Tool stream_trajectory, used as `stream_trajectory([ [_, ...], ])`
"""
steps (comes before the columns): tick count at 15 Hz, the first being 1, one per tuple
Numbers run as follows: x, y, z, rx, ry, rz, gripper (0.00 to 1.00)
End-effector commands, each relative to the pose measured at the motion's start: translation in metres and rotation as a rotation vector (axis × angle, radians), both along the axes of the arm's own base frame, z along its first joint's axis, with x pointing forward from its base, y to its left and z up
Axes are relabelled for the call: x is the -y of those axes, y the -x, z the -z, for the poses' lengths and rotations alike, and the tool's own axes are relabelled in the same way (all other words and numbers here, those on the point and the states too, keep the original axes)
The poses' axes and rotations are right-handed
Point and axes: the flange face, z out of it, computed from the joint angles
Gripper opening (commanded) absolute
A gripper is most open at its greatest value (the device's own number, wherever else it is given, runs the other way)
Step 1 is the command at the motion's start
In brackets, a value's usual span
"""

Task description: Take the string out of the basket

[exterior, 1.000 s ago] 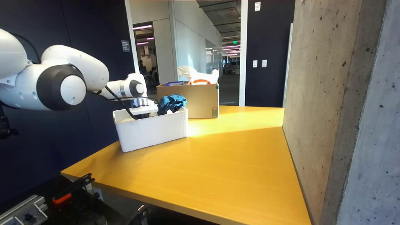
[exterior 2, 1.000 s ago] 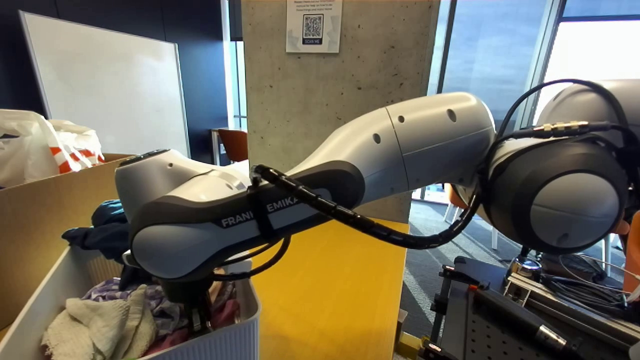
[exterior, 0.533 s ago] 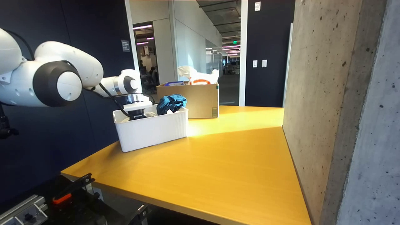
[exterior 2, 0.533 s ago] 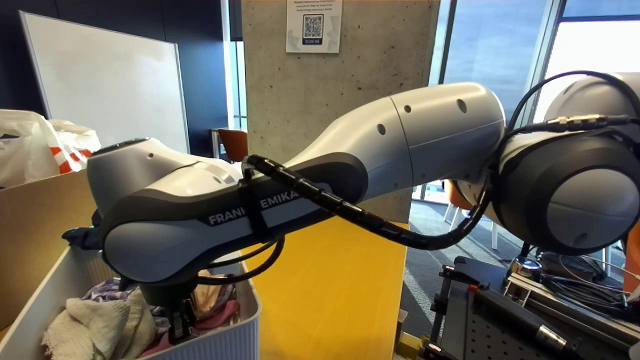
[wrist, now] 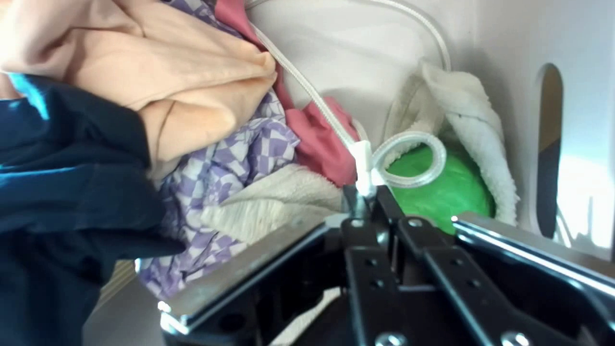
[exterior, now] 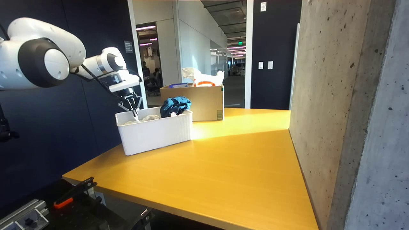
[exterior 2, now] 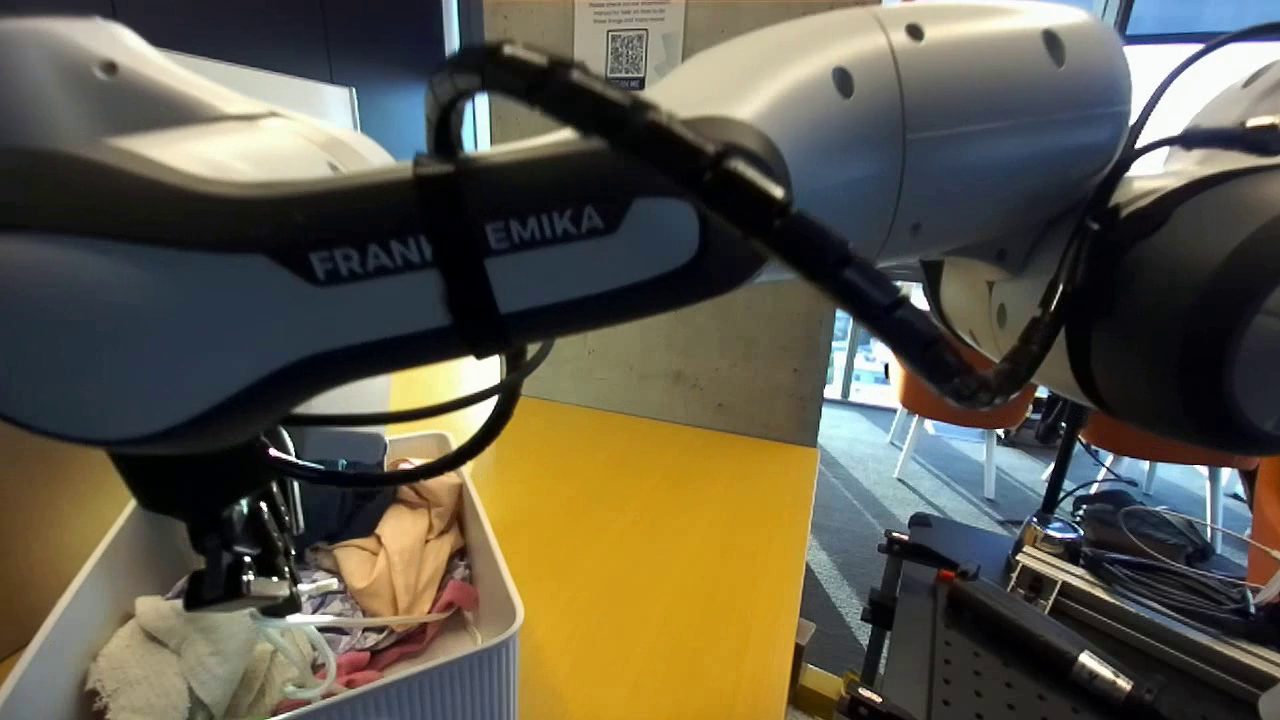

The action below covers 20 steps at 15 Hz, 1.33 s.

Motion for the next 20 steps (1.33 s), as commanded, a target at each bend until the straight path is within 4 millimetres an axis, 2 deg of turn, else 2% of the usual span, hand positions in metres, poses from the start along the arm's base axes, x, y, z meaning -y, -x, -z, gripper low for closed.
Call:
stream_trajectory([
  [1,-0.010,0.008,-0.057,0.088,0.038,0.082,0.02],
  [5,-0.020,0.015,-0.106,0.202,0.029,0.199,0.02],
  [10,-0.025,0.024,-0.159,0.330,0.005,0.347,0.02],
  [16,-0.008,0.030,-0.220,0.378,-0.077,0.552,0.02],
  [20,0.011,0.031,-0.248,0.362,-0.135,0.708,0.02],
])
